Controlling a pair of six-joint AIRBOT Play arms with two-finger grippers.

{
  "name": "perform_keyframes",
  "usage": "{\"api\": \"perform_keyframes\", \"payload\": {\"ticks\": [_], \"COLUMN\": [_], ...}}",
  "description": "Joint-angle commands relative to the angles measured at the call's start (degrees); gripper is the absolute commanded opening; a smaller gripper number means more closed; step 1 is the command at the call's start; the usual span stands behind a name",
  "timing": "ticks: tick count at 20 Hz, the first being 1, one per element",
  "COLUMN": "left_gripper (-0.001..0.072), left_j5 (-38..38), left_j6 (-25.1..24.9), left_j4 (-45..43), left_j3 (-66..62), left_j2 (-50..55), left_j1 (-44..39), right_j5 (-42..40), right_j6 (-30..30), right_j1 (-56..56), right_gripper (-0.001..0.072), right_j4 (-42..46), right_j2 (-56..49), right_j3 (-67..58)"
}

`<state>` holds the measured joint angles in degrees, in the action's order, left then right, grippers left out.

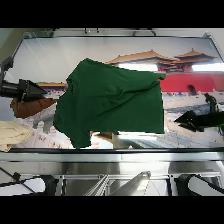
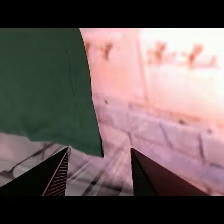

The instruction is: Fold the shirts.

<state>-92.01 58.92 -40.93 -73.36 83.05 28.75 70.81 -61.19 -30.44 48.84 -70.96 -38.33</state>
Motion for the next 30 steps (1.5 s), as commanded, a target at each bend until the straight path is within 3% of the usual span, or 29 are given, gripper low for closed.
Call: {"api": "perform_keyframes", "payload": {"ticks": [1,7,12,14,15,16,17,21,22,23,30], "left_gripper": [0.0533,0.0532,0.0532,0.0532,0.0532,0.0532,0.0532,0.0543,0.0637,0.0658,0.0637], "left_j5": [2.2,3.9,9.3,11.5,12.4,12.8,13.0,11.6,11.6,11.6,8.3], "left_j6": [-1.0,-1.0,-1.0,-1.0,-1.0,-1.0,-1.0,-1.0,-1.0,-1.0,0.1], "left_j4": [-0.1,0.0,-0.1,-2.3,-4.5,-6.5,-7.5,-7.6,-7.6,-7.6,-7.6], "left_j3": [7.1,13.1,16.4,17.7,18.2,18.3,18.3,18.3,18.3,18.1,11.4], "left_j2": [-6.1,-8.7,-8.6,-8.5,-8.2,-7.4,-6.1,1.0,2.8,4.7,18.1], "left_j1": [4.9,9.8,9.9,9.8,9.8,9.7,9.7,8.8,8.2,7.3,-3.9], "right_j5": [-0.2,-6.5,-15.3,-15.5,-15.5,-15.5,-15.5,-15.1,-15.1,-14.9,-14.2], "right_j6": [1.5,3.0,9.4,11.8,11.9,12.0,12.0,13.3,13.3,13.4,13.5], "right_j1": [0.0,9.0,13.6,13.4,13.5,13.5,13.5,13.5,13.6,13.6,13.6], "right_gripper": [0.0428,0.0427,0.0426,0.0296,0.0289,0.012,0.0023,0.0023,0.0023,0.0023,0.0023], "right_j4": [-2.6,-11.3,-26.2,-29.5,-29.9,-29.9,-29.9,-30.1,-30.1,-30.1,-30.1], "right_j2": [-0.3,-5.4,-10.7,-10.7,-10.7,-10.7,-10.7,-10.7,-10.7,-10.7,-9.1], "right_j3": [6.1,8.9,8.8,8.8,8.8,8.7,8.7,8.7,8.7,8.7,8.7]}}
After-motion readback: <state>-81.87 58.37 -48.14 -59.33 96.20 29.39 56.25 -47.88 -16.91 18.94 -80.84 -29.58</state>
